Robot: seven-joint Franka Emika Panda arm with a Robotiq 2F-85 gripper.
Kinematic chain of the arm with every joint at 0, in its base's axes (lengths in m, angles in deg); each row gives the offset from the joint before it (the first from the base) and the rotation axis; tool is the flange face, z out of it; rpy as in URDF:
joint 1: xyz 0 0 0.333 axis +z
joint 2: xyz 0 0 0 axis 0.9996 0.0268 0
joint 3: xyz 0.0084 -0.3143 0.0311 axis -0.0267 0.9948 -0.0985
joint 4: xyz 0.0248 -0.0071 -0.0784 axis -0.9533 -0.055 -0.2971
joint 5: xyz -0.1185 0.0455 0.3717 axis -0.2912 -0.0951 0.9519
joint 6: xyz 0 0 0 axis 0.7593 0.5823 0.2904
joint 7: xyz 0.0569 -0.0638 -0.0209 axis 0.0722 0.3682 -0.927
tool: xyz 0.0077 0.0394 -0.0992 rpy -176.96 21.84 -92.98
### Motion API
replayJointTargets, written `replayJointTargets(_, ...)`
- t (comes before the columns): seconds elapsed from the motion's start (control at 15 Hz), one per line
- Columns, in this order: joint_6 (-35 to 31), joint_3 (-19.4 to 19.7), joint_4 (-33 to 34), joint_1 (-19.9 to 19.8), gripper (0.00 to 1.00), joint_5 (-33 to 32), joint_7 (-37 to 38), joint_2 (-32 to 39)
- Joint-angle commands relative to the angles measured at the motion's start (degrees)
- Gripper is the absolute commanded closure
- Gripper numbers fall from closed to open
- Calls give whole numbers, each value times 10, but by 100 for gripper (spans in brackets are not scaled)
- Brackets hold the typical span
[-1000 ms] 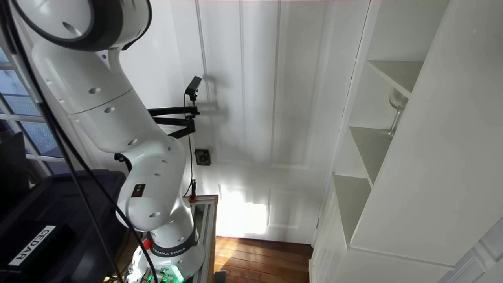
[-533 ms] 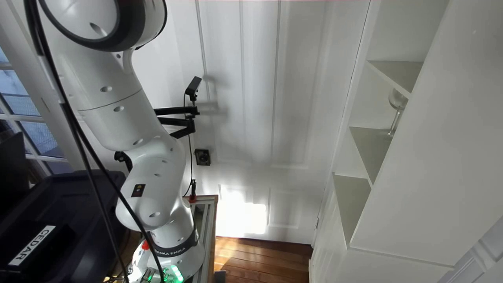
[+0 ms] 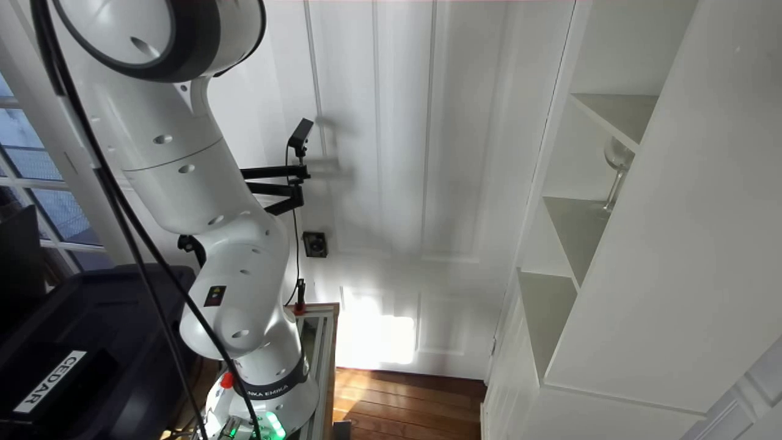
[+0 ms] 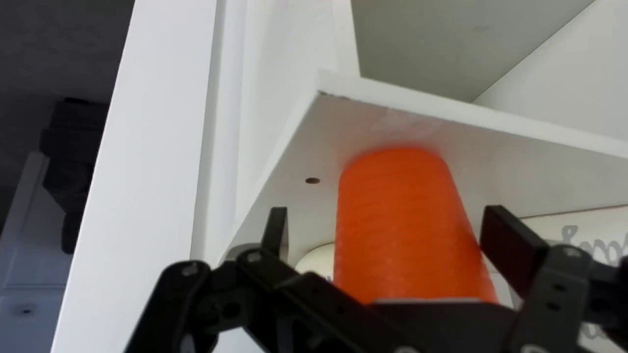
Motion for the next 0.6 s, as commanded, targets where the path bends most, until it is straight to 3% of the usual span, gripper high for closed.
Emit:
replayJointTargets(0.0, 53, 34, 44, -1, 0, 56, -26, 9)
replayJointTargets(0.27, 101, 56, 58, 2, 0, 92, -37, 15)
replayJointTargets(0.53, 88, 86, 55, 4, 0, 130, -134, 1)
